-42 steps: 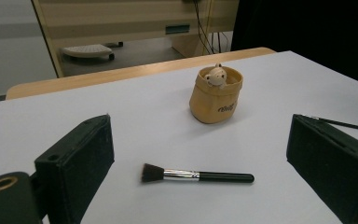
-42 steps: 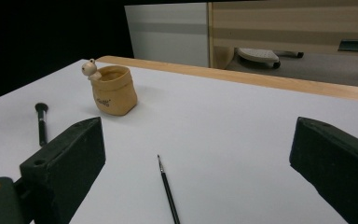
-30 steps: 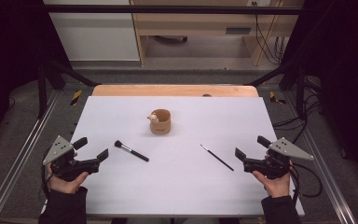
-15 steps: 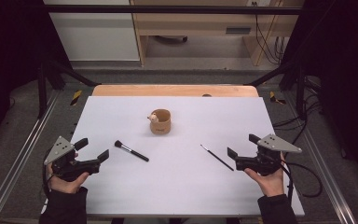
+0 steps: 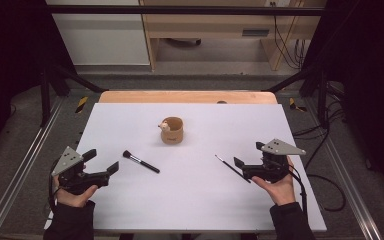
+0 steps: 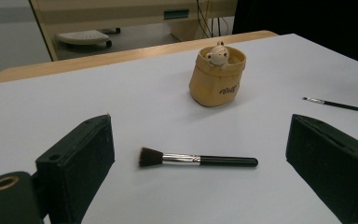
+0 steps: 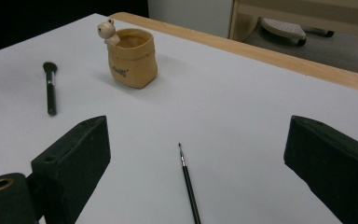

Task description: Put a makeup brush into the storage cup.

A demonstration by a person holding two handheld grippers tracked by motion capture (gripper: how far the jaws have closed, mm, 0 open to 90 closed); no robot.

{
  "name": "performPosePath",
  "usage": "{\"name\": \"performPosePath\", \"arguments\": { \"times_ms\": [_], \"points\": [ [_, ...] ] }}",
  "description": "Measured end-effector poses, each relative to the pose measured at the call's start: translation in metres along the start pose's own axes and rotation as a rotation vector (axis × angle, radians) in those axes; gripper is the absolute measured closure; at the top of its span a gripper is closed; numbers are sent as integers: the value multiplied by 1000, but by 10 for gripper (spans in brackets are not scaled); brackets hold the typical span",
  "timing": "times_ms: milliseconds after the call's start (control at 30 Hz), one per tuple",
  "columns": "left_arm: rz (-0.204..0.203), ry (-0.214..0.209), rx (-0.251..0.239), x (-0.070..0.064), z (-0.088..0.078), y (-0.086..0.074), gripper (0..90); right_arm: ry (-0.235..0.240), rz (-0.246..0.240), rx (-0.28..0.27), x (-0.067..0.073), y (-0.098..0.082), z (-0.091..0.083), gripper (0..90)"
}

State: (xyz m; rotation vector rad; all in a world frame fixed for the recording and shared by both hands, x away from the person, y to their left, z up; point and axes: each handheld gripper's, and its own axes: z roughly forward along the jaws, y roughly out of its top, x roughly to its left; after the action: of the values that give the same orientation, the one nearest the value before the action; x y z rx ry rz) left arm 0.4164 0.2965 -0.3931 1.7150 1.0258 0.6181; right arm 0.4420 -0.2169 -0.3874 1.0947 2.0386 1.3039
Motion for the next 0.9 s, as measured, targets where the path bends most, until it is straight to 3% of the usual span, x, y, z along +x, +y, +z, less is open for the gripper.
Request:
{"name": "performPosePath", "arguments": {
  "times_ms": [267,733,900],
  "points": [
    [3,0,0,0,0,0,71,-3,-25,84,5,-4,26,94],
    [10,-8,5,-2,2,0,72,-27,-35,238,5,-18,48,132],
    [16,-5,12,-3,3,-1,72,-39,-29,269,2,-23,54,151]
  ]
}}
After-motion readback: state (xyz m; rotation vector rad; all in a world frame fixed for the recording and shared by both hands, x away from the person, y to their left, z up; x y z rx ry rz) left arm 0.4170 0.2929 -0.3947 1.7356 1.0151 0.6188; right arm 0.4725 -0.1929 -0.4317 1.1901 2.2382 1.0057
